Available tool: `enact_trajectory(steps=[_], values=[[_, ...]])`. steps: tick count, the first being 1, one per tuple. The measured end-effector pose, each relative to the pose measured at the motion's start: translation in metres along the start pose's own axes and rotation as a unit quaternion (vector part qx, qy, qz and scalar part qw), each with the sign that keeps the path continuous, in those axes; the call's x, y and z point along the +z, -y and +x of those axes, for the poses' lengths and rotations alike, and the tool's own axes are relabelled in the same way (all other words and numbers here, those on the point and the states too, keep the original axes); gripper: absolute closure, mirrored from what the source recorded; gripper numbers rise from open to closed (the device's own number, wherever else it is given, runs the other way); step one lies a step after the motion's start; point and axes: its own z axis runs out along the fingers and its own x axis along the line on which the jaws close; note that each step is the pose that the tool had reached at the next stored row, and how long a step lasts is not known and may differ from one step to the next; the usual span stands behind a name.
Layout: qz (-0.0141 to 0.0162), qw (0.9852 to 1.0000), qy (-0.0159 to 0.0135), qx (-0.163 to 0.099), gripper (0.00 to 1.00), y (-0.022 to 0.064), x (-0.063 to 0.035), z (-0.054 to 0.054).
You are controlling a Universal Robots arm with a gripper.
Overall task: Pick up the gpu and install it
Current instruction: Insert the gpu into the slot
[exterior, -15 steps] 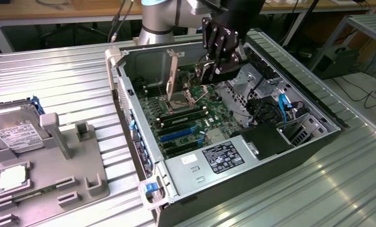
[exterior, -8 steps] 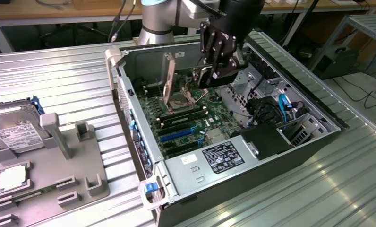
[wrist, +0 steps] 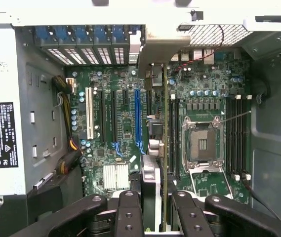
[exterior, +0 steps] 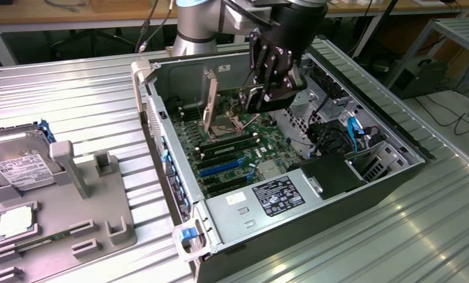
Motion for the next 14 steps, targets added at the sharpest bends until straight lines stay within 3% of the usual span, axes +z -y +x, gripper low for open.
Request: enact_trajectory(steps=[14], values=[[-0.0012, 0.9999, 0.0004, -0.01, 0.72, -0.0004, 0.0101, 0.0008]])
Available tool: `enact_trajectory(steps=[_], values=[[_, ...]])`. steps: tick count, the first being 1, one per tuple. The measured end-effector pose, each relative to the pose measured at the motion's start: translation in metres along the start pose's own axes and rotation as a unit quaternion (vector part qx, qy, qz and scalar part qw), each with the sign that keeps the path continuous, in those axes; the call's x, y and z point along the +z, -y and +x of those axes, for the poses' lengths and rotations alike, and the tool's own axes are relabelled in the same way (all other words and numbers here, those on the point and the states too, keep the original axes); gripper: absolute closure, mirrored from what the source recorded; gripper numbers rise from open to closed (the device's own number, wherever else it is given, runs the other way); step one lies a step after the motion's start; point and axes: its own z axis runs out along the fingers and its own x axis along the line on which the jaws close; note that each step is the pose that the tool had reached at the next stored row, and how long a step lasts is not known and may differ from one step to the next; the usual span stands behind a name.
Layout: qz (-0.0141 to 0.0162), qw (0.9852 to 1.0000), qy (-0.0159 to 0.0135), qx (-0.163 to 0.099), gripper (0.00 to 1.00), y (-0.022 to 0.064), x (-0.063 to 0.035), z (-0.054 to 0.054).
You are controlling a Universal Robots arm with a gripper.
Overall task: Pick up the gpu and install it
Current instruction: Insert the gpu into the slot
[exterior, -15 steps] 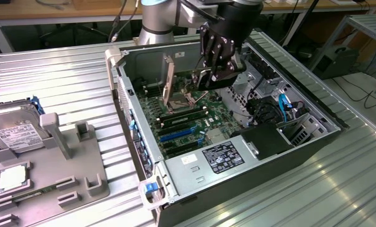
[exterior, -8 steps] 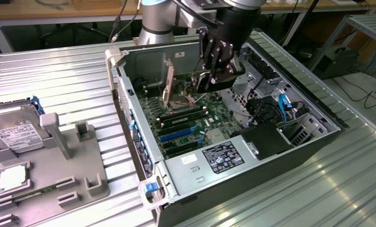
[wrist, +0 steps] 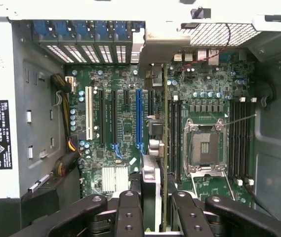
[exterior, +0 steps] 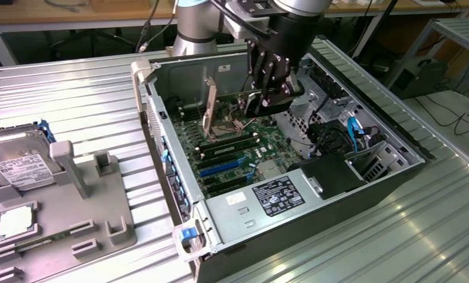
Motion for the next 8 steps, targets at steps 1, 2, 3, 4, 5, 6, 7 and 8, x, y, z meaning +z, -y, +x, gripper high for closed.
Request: enact_trajectory(steps=[1, 2, 3, 4, 5, 6, 7, 8], values=[[0.0, 1.0, 0.0, 0.0, 0.72, 0.0, 0.0005, 0.0], [0.0, 1.0, 0.0001, 0.0, 0.72, 0.0, 0.001, 0.0001], [0.0, 1.0, 0.0001, 0.0, 0.72, 0.0, 0.0016, 0.0001], [0.0, 1.0, 0.0001, 0.0, 0.72, 0.0, 0.0022, 0.0001], [0.0, 1.0, 0.0001, 0.0, 0.72, 0.0, 0.0027, 0.0002], [0.0, 1.0, 0.0001, 0.0, 0.72, 0.0, 0.0034, 0.0002], [0.0, 1.0, 0.0001, 0.0, 0.72, 0.0, 0.0039, 0.0002], [0.0, 1.0, 0.0001, 0.0, 0.72, 0.0, 0.0045, 0.0003]])
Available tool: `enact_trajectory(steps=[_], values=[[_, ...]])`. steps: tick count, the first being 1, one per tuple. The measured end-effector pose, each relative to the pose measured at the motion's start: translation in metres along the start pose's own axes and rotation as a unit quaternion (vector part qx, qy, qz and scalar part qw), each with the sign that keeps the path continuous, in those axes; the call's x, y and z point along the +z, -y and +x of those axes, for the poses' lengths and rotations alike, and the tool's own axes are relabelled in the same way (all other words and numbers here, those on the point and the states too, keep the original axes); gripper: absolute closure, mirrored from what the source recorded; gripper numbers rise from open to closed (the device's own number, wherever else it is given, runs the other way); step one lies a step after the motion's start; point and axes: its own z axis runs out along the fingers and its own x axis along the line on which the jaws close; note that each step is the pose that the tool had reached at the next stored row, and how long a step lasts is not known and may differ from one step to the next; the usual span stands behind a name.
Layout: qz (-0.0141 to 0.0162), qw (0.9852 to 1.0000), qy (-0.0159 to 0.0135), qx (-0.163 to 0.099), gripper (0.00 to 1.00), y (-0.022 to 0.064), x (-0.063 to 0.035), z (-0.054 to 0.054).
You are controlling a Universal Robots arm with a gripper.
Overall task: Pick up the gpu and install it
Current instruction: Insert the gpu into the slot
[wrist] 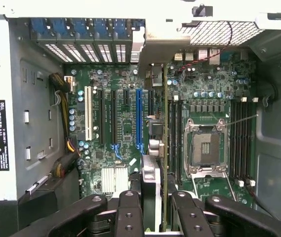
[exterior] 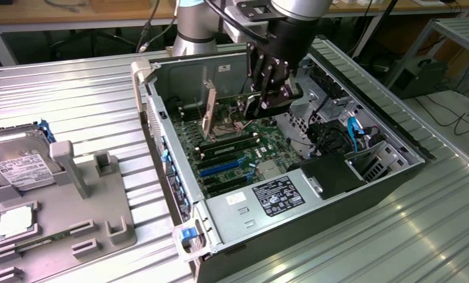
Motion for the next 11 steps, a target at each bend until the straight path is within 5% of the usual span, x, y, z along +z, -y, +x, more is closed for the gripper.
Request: enact_trajectory(steps=[11], values=[[0.0, 1.0, 0.0, 0.0, 0.72, 0.0001, 0.0054, 0.0003]])
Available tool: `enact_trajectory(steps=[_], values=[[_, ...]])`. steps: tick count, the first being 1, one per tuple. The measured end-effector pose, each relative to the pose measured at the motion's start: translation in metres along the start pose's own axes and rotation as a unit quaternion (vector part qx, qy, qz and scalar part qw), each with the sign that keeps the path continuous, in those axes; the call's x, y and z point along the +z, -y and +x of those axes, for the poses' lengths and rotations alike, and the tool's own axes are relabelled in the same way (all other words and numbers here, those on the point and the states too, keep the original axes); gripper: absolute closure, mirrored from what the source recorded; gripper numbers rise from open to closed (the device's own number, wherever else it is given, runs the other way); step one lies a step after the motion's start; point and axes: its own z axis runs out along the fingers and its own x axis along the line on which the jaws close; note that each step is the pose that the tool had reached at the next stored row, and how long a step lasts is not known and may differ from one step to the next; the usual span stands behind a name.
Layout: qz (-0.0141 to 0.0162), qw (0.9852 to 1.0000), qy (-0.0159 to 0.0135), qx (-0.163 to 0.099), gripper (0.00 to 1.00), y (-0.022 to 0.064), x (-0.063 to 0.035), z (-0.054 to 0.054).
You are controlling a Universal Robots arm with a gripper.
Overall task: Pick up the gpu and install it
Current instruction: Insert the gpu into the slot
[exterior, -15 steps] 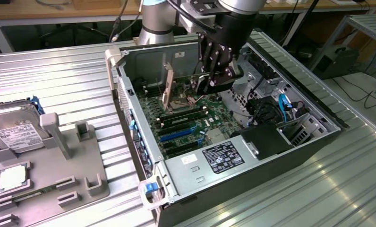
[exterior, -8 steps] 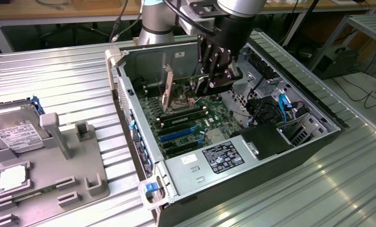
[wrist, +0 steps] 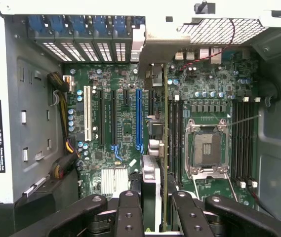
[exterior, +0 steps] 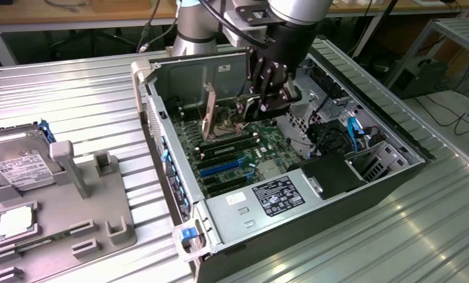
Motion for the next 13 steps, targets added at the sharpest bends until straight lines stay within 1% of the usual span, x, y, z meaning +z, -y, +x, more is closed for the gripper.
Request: enact_trajectory(steps=[13], values=[[0.0, 1.0, 0.0001, 0.0, 0.72, 0.0001, 0.0062, 0.0004]])
